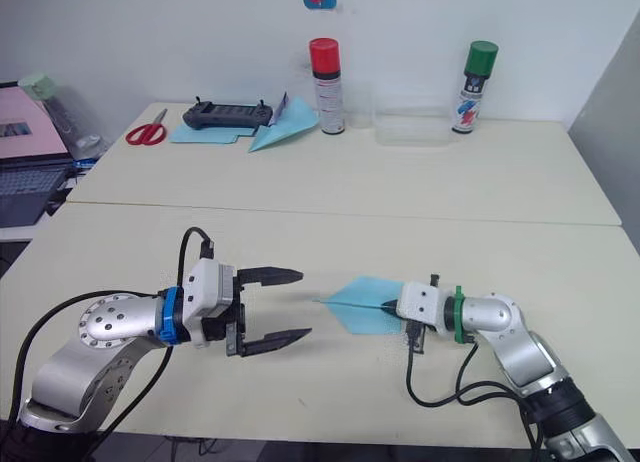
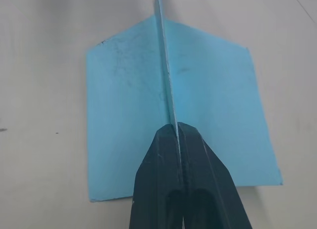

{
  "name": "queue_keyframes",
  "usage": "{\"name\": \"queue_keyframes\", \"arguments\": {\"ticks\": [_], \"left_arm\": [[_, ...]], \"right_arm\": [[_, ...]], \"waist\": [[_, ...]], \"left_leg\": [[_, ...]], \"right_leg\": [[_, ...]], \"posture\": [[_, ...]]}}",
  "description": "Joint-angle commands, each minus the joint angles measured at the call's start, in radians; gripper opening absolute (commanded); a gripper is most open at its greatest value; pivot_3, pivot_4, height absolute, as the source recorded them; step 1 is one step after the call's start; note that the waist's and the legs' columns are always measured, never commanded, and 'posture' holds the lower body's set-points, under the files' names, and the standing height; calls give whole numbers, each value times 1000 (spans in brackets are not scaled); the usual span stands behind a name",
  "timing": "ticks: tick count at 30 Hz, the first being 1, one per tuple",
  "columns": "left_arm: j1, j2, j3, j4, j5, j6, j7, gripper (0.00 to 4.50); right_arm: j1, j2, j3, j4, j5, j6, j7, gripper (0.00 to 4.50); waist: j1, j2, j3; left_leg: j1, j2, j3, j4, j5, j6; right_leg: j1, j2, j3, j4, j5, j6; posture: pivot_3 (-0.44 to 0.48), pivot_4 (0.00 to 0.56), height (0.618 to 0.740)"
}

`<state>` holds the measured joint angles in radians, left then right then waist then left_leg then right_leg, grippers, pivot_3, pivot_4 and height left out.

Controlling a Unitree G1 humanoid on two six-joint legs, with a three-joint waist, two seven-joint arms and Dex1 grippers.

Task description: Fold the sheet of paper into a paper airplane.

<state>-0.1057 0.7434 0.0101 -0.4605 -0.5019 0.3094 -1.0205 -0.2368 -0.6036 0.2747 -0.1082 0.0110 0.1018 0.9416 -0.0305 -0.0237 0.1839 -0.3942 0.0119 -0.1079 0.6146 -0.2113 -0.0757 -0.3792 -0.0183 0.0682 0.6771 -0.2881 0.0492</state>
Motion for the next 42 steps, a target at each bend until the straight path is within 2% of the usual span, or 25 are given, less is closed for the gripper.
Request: {"name": "queue_keyframes", "arguments": {"ticks": [1, 3, 7, 11, 13, 17, 20, 27, 30, 37, 40, 41, 42], "left_arm": [[-50, -8, 31, -11, -46, 39, 24, 4480], [-86, -6, 28, -10, -65, 73, 24, 4480], [-223, 31, -16, 6, -119, 192, -29, 4480], [-378, -4, -90, 49, -95, 250, -29, 4480], [-411, -32, -113, 61, -85, 251, -19, 4480], [-436, -91, -160, 77, -56, 224, -12, 4480], [-441, -101, -182, 77, -56, 228, -45, 4480], [-464, -126, -208, 128, -18, 187, -85, 4480], [-458, -119, -205, 144, -8, 175, -104, 4500], [-436, -99, -182, 145, -1, 179, -105, 4500], [-429, -82, -158, 150, -8, 195, -97, 4500], [-427, -75, -145, 163, -13, 204, -96, 4500], [-427, -69, -134, 179, -18, 211, -95, 4500]], "right_arm": [[37, 0, -99, -98, 106, 154, -26, 0], [75, -4, -165, -162, 168, 269, -52, 0], [192, 14, -364, -326, 266, 514, -195, 0], [288, 119, -557, -500, 244, 715, -451, 0], [317, 170, -609, -559, 231, 792, -542, 0], [374, 273, -642, -654, 220, 900, -673, 0], [376, 331, -642, -682, 222, 950, -736, 0], [329, 375, -639, -661, 228, 947, -787, 0], [318, 378, -656, -663, 250, 955, -777, 592], [288, 330, -690, -675, 318, 976, -729, 3140], [243, 249, -704, -664, 341, 961, -680, 4239], [222, 198, -707, -650, 348, 933, -643, 4467], [204, 153, -707, -633, 353, 907, -609, 4467]], "waist": [[0, 0, 0], [0, 0, 0], [2, 0, 0], [-1, 0, 0], [-2, 0, 0], [-7, 1, 0], [-9, 1, 0], [-8, 1, 0], [-8, 1, 0], [-8, 1, 0], [-9, 1, 0], [-9, 2, 0], [-10, 2, 0]], "left_leg": [[0, 0, 0, 0, 0, 0], [-1, 0, 0, 0, 0, 0], [-2, 0, -2, 1, 0, 0], [-1, -1, -1, 2, 0, 0], [-1, -1, -1, 2, 0, 0], [-1, 0, 0, 1, 0, 0], [-1, 0, 1, 1, 0, 0], [-2, 0, 2, 1, 0, 0], [-2, 0, 1, 1, 0, 0], [-5, 0, 1, 0, 0, 0], [-5, 0, 1, 0, 0, 0], [-5, 0, 2, 0, 0, 0], [-5, 0, 2, 1, 0, 0]], "right_leg": [[0, 0, 0, 0, 0, 0], [0, 0, 0, 0, 0, 0], [0, 0, -1, 1, 0, 0], [-1, 0, -1, 2, -3, 5], [-1, 0, 0, 2, -3, 5], [-2, 1, 1, 2, -3, 5], [-3, 1, 2, 2, -3, 5], [-3, 1, 2, 2, -3, 5], [-3, 1, 2, 2, -3, 5], [-6, 1, 2, 2, -3, 5], [-6, 1, 2, 2, -3, 5], [-6, 1, 3, 2, -3, 5], [-6, 1, 3, 2, -3, 5]], "posture": [[0, 150, 740], [0, 150, 740], [0, 150, 740], [0, 150, 740], [0, 150, 740], [0, 150, 740], [0, 150, 740], [0, 150, 740], [0, 150, 740], [0, 150, 740], [0, 150, 740], [0, 150, 740], [0, 150, 740]]}}
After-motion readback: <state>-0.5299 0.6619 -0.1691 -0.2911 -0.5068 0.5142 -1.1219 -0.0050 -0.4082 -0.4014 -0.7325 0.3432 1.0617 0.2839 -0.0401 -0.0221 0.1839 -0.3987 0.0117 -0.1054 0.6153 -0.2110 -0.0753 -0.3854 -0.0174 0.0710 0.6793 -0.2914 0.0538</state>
